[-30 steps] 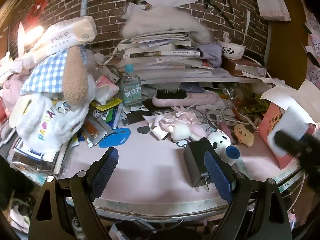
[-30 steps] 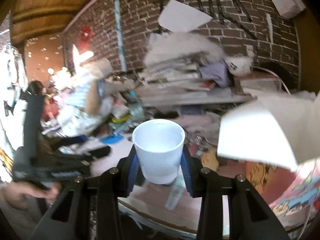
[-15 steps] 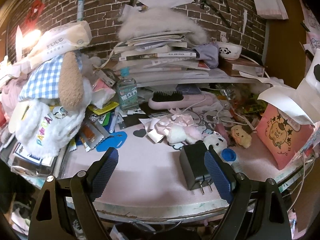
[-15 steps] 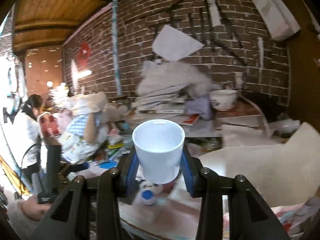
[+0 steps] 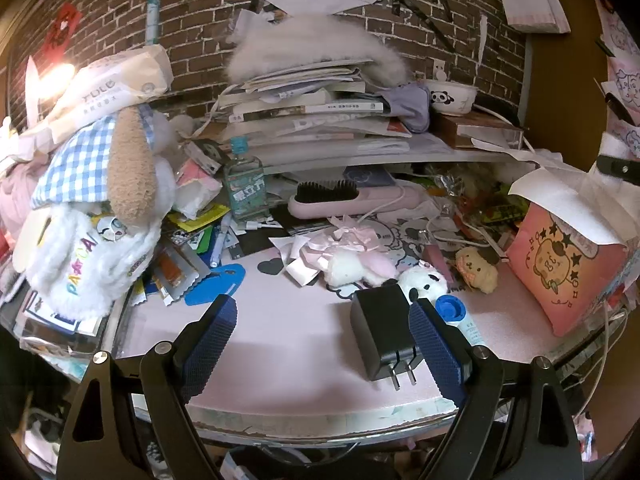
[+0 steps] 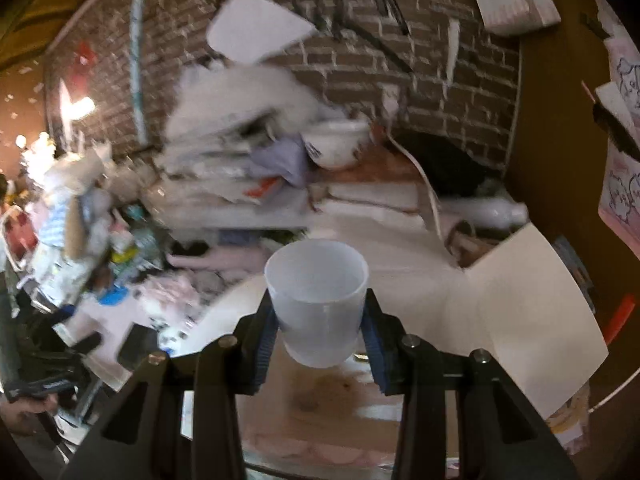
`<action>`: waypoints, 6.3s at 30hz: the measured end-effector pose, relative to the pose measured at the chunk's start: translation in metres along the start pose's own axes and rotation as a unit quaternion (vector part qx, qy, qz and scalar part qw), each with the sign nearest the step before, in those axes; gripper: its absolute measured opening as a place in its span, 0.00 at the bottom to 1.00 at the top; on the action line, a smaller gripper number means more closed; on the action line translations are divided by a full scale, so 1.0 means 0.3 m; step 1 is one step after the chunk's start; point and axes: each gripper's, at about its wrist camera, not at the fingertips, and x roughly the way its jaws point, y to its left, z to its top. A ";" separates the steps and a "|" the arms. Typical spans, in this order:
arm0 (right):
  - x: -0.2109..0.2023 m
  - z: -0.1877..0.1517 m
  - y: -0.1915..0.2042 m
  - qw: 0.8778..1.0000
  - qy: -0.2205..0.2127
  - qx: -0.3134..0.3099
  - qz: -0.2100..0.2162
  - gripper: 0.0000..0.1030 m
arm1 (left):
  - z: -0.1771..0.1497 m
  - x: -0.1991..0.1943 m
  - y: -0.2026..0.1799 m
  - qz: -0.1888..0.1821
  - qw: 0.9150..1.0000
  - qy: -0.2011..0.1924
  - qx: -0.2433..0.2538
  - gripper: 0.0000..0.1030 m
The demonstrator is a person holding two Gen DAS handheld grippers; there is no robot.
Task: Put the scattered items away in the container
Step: 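Carry the white cup into the white box and open the right tool, then withdraw the right tool from the box back toward the desk, then grasp the black charger plug with the left tool and lift it, then carry the black charger into the white box and open the left tool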
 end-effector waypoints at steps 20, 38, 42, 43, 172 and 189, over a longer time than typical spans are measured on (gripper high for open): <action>0.367 -0.002 0.007 0.950 0.299 -0.087 -0.010 0.36 | -0.008 0.013 -0.010 -0.010 1.000 0.005 0.003 0.84; 0.356 -0.001 -0.023 0.956 0.283 -0.077 -0.025 0.51 | -0.011 0.010 -0.017 -0.010 1.000 0.005 0.004 0.84; 0.302 0.015 -0.024 0.968 0.237 -0.074 -0.036 0.51 | -0.011 0.009 -0.017 -0.008 1.000 0.004 0.002 0.84; 0.281 0.021 -0.020 0.972 0.219 -0.075 -0.042 0.51 | -0.010 0.009 -0.017 -0.008 1.000 0.004 0.002 0.84; 0.135 -0.435 0.383 0.979 0.005 0.012 0.204 0.58 | 0.449 0.013 -0.634 -0.256 0.942 -0.013 0.218 0.32; 0.147 -0.433 0.370 0.979 0.006 0.019 0.205 0.58 | 0.489 -0.002 -0.707 -0.295 0.929 -0.019 0.224 0.32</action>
